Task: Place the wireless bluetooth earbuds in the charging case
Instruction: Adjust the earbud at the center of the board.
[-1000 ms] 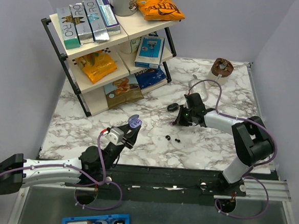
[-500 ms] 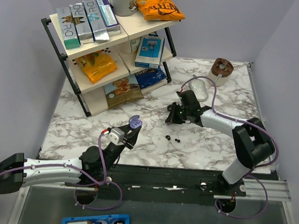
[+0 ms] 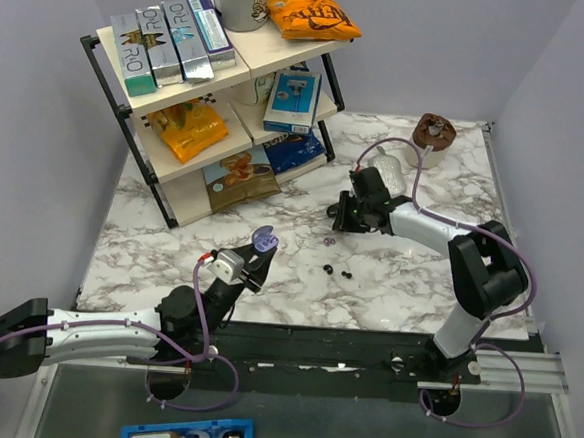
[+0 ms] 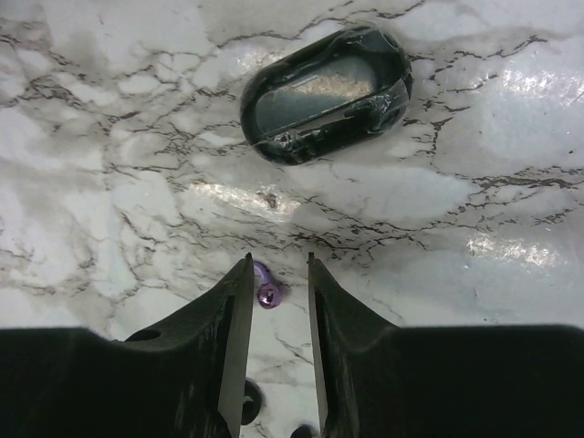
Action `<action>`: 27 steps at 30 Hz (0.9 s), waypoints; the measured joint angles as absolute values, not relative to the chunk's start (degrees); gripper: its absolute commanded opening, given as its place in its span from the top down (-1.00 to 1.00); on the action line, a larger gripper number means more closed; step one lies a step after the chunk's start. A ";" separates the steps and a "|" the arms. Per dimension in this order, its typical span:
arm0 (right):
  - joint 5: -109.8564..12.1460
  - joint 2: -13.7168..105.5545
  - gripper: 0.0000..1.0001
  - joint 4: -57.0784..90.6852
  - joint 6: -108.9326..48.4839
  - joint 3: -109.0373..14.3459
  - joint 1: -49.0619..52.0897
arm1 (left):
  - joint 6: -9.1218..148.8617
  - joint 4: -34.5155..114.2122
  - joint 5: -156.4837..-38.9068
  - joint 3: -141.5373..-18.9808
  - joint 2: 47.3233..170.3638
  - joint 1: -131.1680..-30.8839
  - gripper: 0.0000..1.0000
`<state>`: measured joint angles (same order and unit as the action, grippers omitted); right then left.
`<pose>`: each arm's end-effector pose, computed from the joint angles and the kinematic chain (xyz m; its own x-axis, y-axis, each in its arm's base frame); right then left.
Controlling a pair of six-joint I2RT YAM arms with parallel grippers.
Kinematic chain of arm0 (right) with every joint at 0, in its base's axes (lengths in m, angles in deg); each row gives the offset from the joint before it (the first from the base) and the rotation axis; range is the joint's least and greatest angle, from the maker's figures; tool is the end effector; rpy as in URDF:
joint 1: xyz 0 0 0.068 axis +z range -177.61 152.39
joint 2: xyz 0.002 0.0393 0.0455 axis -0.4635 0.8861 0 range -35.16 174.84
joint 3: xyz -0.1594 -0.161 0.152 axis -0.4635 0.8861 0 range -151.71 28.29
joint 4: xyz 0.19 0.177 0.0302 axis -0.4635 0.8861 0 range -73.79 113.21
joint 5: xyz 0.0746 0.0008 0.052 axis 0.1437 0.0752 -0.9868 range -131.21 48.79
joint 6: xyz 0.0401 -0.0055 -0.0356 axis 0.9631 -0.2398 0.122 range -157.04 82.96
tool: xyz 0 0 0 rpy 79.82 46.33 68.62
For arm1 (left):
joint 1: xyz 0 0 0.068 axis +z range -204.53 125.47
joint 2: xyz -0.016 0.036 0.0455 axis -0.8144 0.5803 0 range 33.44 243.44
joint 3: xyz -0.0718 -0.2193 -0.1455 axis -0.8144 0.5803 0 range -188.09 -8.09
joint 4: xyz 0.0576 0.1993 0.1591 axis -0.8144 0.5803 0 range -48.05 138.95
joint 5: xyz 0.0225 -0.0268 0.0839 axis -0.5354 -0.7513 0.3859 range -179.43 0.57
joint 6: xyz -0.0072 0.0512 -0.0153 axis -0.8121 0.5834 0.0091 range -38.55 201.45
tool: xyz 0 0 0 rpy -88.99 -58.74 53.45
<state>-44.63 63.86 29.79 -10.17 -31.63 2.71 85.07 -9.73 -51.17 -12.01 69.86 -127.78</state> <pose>0.3060 0.1814 0.1792 -0.8542 0.0230 -0.5194 -0.1672 0.9338 0.3162 0.0622 -0.1304 0.2226 0.1313 -0.2643 -0.9555 0.5763 0.8046 -0.1433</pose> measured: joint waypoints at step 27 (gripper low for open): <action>-47.74 65.54 0.49 28.68 -12.20 -28.73 4.22 | 85.07 -10.54 -50.98 -12.01 71.65 -127.80 1.00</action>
